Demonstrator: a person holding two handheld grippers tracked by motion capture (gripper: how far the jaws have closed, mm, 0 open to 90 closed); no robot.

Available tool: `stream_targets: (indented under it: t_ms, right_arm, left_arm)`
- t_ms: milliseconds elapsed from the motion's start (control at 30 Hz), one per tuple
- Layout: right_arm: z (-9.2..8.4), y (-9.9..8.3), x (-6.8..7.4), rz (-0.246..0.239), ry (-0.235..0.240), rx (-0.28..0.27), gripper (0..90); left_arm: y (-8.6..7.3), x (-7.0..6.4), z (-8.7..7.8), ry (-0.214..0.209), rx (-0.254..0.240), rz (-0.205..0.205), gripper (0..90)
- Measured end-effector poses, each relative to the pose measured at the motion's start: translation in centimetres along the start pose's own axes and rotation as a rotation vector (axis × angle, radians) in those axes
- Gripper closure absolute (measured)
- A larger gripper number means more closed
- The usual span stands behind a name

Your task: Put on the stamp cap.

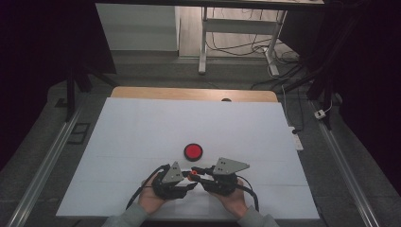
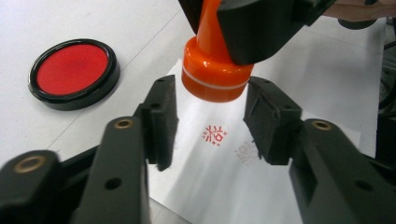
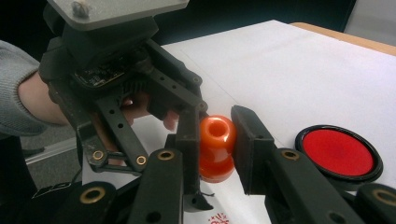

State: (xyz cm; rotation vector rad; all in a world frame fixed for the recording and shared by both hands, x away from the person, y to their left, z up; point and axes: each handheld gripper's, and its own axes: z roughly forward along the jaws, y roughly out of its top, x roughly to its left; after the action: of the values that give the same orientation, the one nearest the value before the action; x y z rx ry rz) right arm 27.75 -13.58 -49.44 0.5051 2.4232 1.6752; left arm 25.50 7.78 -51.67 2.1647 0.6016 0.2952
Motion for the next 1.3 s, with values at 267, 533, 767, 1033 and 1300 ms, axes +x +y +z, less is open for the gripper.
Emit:
stream_targets:
  t_ms: [267,533,767,1033,1300]
  right_arm:
    - [-0.2,0.1,-0.1,-0.001,-0.006,-0.007,72.7]
    - [-0.4,0.1,-0.4,0.002,-0.015,-0.007,72.7]
    - [-0.6,0.2,-0.7,0.004,-0.022,-0.011,72.6]
    - [-1.2,0.3,-1.4,0.017,-0.038,-0.026,72.7]
    - [-2.0,0.5,-1.7,0.011,-0.062,-0.037,72.6]
  left_arm:
    - [-0.2,0.5,-0.4,0.013,0.021,-0.015,43.3]
    - [-0.9,1.1,-1.6,0.040,0.024,-0.041,40.1]
    - [-1.9,1.9,-3.1,0.060,0.008,-0.088,37.8]
    - [-3.1,3.3,-4.8,0.076,0.000,-0.147,35.4]
    - [-3.7,3.9,-5.9,0.097,-0.004,-0.172,35.2]
